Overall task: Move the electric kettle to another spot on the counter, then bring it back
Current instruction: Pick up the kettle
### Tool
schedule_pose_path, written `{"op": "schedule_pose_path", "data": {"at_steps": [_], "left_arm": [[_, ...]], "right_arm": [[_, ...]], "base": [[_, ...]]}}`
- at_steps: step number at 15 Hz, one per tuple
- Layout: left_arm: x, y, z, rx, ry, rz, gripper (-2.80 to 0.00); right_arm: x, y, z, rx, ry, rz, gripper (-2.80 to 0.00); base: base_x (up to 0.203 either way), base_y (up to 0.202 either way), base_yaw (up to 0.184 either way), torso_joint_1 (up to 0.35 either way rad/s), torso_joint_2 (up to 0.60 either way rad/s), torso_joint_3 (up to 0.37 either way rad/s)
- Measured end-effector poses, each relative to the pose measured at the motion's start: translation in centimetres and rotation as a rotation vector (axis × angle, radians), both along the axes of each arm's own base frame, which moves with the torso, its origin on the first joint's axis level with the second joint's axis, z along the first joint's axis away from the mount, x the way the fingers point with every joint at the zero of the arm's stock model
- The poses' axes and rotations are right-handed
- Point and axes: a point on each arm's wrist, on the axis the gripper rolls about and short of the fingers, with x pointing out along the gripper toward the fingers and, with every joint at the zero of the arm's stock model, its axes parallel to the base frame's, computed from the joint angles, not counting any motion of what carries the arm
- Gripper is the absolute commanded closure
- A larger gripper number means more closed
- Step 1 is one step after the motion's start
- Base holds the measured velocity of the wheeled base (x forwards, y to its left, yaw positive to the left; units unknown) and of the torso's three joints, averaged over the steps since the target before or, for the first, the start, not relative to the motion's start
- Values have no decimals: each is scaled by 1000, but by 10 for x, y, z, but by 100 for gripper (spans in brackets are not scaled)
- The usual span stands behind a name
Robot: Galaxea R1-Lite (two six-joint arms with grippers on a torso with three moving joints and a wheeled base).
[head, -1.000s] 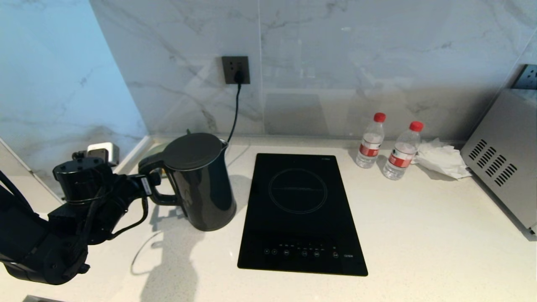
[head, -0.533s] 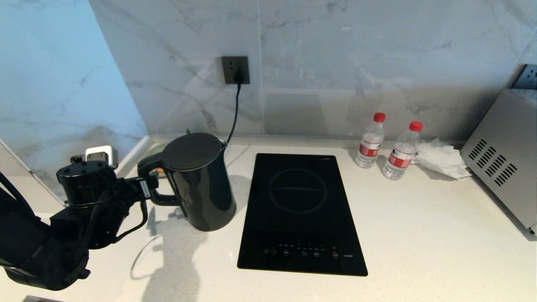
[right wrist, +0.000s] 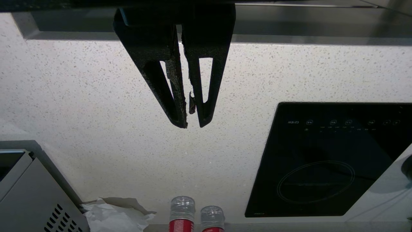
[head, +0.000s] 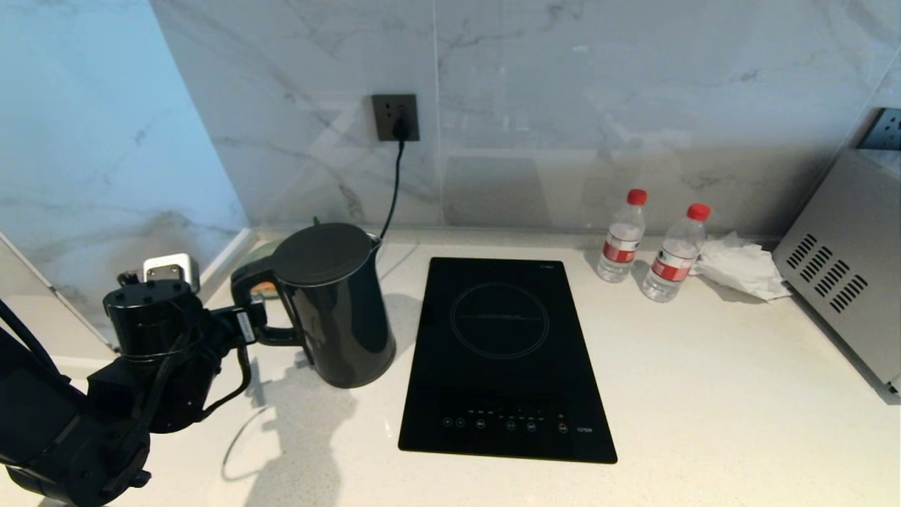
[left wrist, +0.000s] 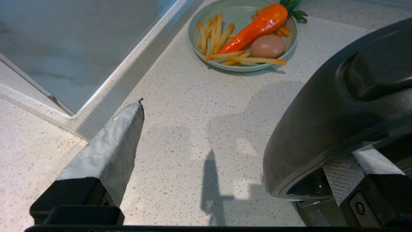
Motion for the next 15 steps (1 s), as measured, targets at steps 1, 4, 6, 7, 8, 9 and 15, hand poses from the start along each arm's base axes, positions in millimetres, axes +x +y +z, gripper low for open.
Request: {"op": "schedule_pose_path", "data": {"at_steps": [1,4,6,7,8,9,15], "left_arm": [[0,-2,0,0,-1,-5,-280],[0,-4,1,1,-4,-4,-280],[0,-6,1,3,-8,6,-280],[1,-7,2,4,-12,10,-280],[2,-7,3,4,-17,18,-280],[3,-8,5,3,-23,20,-280],[12,-8,4,2,-30,26,-280]], "right_arm": [[0,0,0,0,0,0,0],[0,0,0,0,0,0,0],[0,0,0,0,0,0,0],[0,0,0,0,0,0,0],[0,0,0,0,0,0,0],[0,0,0,0,0,0,0],[0,0,0,0,0,0,0]], "base": [[0,0,0,0,0,0],[0,0,0,0,0,0],[0,0,0,0,0,0],[0,0,0,0,0,0],[0,0,0,0,0,0],[0,0,0,0,0,0],[0,0,0,0,0,0]]}}
